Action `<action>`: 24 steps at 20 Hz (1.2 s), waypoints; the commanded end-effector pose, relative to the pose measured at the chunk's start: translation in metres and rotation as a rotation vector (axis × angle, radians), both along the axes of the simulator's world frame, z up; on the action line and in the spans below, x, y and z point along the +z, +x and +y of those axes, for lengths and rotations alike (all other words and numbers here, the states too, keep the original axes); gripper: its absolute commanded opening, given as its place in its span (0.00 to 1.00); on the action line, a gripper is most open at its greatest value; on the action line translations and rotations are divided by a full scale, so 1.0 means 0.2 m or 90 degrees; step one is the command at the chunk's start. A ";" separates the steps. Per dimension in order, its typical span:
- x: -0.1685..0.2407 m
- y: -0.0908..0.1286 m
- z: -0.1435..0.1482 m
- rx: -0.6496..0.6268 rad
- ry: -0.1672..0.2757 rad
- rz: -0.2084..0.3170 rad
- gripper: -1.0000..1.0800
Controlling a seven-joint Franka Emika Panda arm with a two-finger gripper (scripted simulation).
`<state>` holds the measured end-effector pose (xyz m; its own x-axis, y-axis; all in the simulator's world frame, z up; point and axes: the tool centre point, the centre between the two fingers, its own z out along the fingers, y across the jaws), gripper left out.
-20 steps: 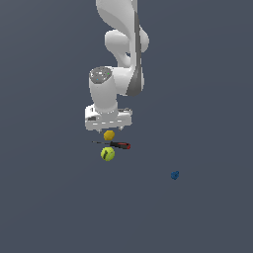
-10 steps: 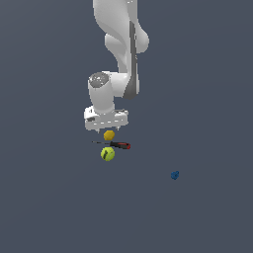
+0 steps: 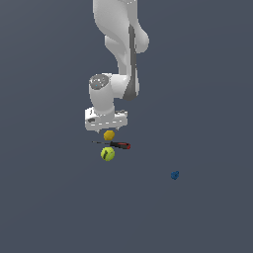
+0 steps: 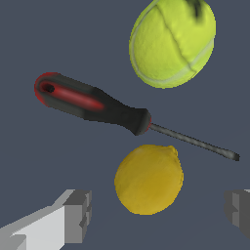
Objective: Pick up a designated object from a clutter of objects.
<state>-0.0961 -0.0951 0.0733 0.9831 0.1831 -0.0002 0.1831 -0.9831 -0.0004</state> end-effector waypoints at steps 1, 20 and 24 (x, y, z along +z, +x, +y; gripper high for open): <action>-0.04 0.00 0.00 0.000 0.000 0.000 0.96; -0.22 -0.01 0.00 0.001 0.000 0.000 0.00; -0.22 -0.01 0.00 0.001 0.000 0.000 0.00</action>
